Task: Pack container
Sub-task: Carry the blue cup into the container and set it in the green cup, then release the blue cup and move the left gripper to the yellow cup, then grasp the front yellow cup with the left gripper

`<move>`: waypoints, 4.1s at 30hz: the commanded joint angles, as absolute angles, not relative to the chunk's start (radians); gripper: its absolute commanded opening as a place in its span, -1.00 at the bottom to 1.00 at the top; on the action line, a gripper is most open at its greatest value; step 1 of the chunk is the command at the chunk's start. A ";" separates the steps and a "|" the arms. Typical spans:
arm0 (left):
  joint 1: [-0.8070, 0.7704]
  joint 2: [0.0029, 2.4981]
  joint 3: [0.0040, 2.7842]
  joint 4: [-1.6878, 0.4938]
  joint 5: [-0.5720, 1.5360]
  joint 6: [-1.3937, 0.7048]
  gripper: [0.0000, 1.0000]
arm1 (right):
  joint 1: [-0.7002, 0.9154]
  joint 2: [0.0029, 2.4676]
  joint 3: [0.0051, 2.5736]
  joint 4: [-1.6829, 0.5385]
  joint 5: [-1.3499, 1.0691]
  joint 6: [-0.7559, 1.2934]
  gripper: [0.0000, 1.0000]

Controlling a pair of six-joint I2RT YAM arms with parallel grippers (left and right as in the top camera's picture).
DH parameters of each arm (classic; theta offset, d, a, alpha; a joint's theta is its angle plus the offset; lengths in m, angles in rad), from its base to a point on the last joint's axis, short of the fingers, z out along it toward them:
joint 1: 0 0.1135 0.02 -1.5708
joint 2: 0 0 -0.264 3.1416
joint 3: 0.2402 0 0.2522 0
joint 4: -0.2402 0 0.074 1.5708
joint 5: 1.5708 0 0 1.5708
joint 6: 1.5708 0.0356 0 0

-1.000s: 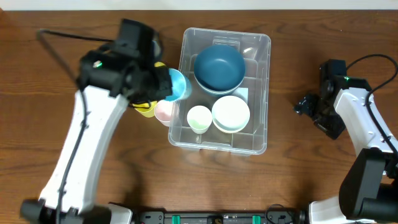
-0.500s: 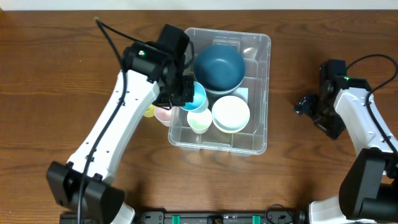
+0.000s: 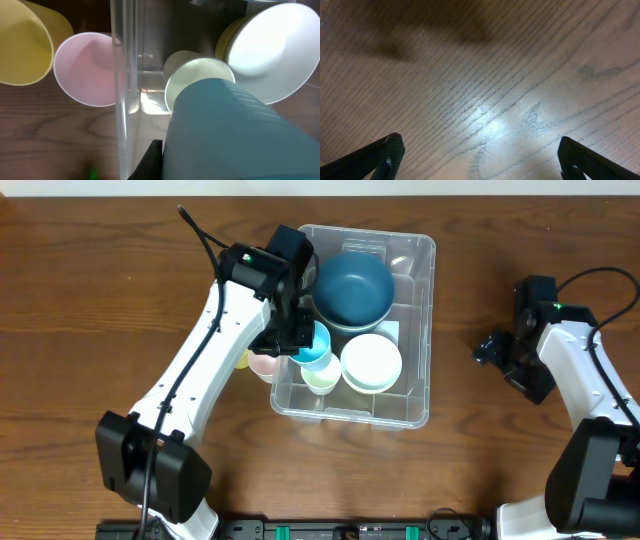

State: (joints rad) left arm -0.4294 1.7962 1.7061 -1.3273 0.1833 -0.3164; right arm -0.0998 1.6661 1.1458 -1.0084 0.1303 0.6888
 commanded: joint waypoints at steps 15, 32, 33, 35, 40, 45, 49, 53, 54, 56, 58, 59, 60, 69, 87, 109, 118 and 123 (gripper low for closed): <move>-0.476 1.811 1.703 -1.323 0.141 -0.313 -0.88 | -0.104 1.668 1.147 -1.009 0.138 0.702 0.98; -0.480 1.879 1.700 -1.319 0.120 -0.323 -0.88 | -0.104 1.668 1.147 -1.009 0.138 0.702 0.99; -0.480 1.882 1.700 -1.317 0.119 -0.323 -0.88 | -0.104 1.668 1.147 -1.009 0.138 0.702 0.99; -0.480 1.886 1.700 -1.312 0.119 -0.323 -0.86 | -0.104 1.668 1.147 -1.009 0.138 0.702 0.98; -0.480 1.889 1.699 -1.309 0.119 -0.323 -0.67 | -0.104 1.668 1.147 -1.009 0.138 0.702 0.99; -0.480 1.889 1.699 -1.308 0.119 -0.323 -0.53 | -0.104 1.668 1.147 -1.009 0.138 0.702 0.98; -0.478 1.889 1.705 -1.293 0.119 -0.321 -0.21 | -0.104 1.668 1.147 -1.009 0.138 0.702 0.99; -0.472 1.884 1.798 -1.321 0.119 -0.300 -0.14 | -0.104 1.668 1.147 -1.009 0.138 0.702 0.99; -0.470 1.881 1.838 -1.337 0.119 -0.291 -0.10 | -0.104 1.668 1.147 -1.009 0.138 0.702 0.98; -0.461 1.877 1.938 -1.380 0.114 -0.278 0.03 | -0.104 1.668 1.147 -1.009 0.138 0.702 0.98; -0.442 1.877 2.053 -1.441 0.081 -0.279 0.31 | -0.104 1.668 1.147 -1.009 0.138 0.702 0.99; -0.429 1.877 2.105 -1.473 0.054 -0.287 0.50 | -0.104 1.668 1.147 -1.009 0.138 0.702 0.98; -0.412 1.875 2.151 -1.506 0.018 -0.302 0.58 | -0.104 1.668 1.147 -1.009 0.138 0.702 0.99; -0.152 1.863 2.158 -1.634 -0.098 -0.434 0.61 | -0.104 1.668 1.147 -1.009 0.138 0.702 0.98; 0.016 1.863 1.692 -1.317 0.019 -0.393 0.61 | -0.104 1.668 1.147 -1.009 0.138 0.702 0.99; 0.015 1.863 1.347 -1.026 0.019 -0.393 0.29 | -0.104 1.668 1.147 -1.009 0.138 0.702 0.99; 0.016 1.863 1.348 -1.011 0.019 -0.393 -0.88 | -0.104 1.668 1.147 -1.009 0.138 0.702 0.99; 0.017 1.855 1.418 -1.068 0.020 -0.393 -0.88 | -0.104 1.668 1.147 -1.009 0.138 0.702 0.98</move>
